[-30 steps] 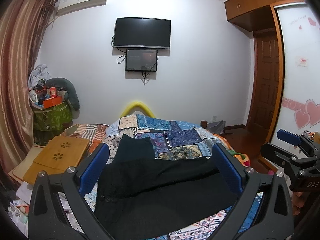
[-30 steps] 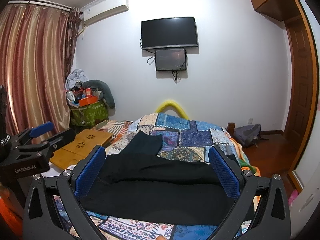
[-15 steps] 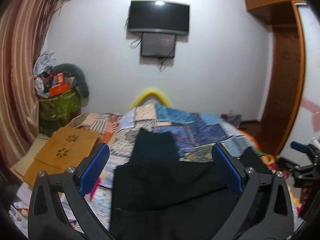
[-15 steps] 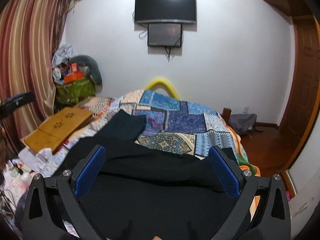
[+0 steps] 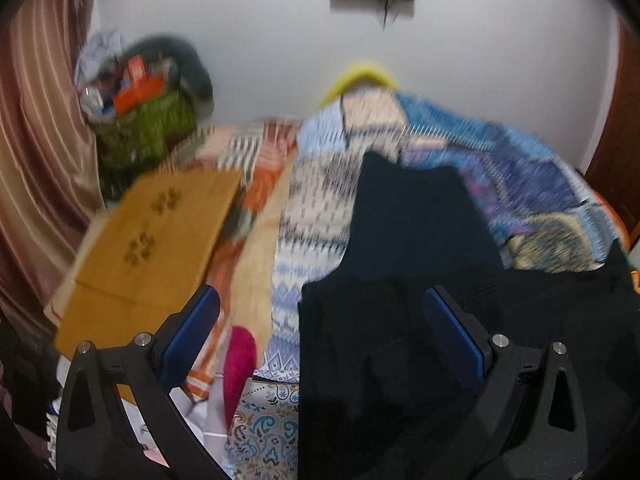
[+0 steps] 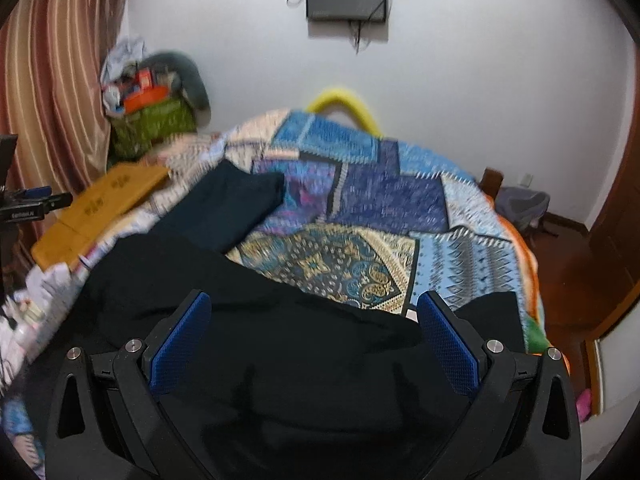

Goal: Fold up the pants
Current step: 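Lower both grippers onto the black trousers' waistband and close them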

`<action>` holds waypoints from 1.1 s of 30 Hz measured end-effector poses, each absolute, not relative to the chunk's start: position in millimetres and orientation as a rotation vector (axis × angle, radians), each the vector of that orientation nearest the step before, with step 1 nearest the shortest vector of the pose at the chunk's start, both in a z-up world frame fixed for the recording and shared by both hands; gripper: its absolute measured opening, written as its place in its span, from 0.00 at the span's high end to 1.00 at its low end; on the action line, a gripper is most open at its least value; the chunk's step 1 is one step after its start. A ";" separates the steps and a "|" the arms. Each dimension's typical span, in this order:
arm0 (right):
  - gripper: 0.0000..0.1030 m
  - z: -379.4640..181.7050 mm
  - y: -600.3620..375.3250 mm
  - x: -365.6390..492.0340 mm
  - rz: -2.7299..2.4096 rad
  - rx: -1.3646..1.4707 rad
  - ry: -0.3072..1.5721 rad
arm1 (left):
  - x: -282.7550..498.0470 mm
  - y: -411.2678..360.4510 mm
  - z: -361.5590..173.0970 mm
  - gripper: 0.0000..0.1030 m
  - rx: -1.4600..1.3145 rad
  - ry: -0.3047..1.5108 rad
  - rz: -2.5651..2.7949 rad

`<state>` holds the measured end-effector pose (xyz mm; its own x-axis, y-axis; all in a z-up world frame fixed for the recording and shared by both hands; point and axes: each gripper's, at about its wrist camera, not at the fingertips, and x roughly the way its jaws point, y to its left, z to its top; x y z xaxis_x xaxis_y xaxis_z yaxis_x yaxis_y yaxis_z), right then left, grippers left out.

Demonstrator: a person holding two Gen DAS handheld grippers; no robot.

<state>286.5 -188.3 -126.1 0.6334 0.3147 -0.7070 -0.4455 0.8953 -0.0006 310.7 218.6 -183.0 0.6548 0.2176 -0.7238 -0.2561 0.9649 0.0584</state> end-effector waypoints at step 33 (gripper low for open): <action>0.95 -209.4 -125.2 330.6 0.646 -0.333 1.027 | 347.5 245.8 -272.2 0.97 -0.164 1.047 0.197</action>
<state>330.6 -125.2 -209.4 0.3561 0.3393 -0.8707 -0.6385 0.7687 0.0384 347.5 245.8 -272.2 0.4854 0.0833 -0.8703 -0.2388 0.9702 -0.0403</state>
